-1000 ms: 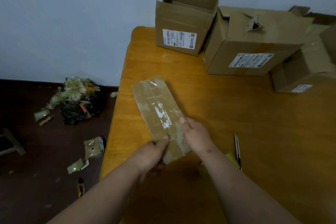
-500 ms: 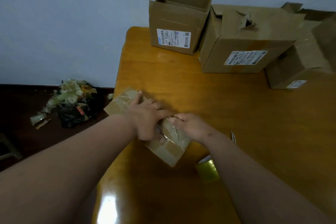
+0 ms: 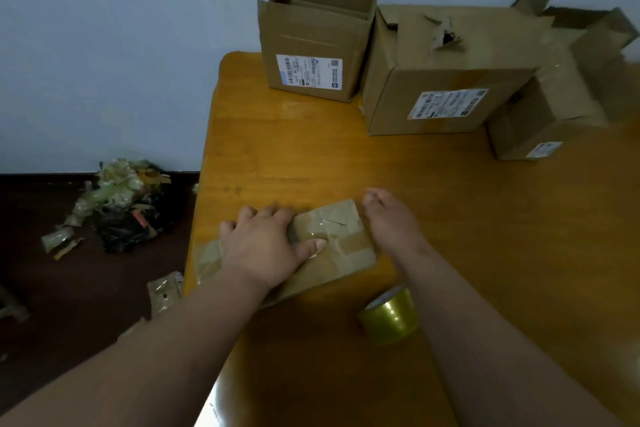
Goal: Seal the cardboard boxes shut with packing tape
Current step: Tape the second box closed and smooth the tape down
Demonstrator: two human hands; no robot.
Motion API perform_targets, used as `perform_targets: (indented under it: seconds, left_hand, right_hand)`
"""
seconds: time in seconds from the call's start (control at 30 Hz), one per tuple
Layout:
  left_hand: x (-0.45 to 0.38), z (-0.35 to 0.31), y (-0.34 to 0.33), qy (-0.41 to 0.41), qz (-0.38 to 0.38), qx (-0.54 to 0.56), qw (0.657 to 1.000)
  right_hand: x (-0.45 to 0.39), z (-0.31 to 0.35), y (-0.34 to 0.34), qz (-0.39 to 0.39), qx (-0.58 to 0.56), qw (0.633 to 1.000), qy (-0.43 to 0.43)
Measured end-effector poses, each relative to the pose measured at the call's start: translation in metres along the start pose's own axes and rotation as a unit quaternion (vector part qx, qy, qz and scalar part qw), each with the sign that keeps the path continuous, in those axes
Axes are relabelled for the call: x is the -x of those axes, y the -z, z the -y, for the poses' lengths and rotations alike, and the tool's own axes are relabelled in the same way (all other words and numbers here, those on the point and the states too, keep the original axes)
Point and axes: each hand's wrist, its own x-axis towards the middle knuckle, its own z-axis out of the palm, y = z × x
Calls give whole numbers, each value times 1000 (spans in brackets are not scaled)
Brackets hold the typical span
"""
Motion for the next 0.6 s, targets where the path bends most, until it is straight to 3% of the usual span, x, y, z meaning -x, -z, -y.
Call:
perform_targets:
  seconds: [0.1,0.33,0.43,0.5,0.53,0.6]
  left_hand:
    - [-1,2,-2,-8,-16,2,1000]
    - [-7,-2,6,-67,-19,38,997]
    - [3,-10,8,-84,-131,63,986]
    - [18,-27,6,-165,-197,110,960]
    - [28,-38,4,-203,-191,148,949]
    - [50,-62,-3,-226,-93,203,948]
  right_hand:
    - [11,-16,33,-19,8,1000,5]
    - [43,-64,73,130,-53,988,-63]
    - [49,-83,87,84,-66,989,-102]
    - [53,-98,93,62,-57,982,-169]
    - [55,-103,93,74,-56,974,-205]
    - [65,-110,90,124,-72,950,-276]
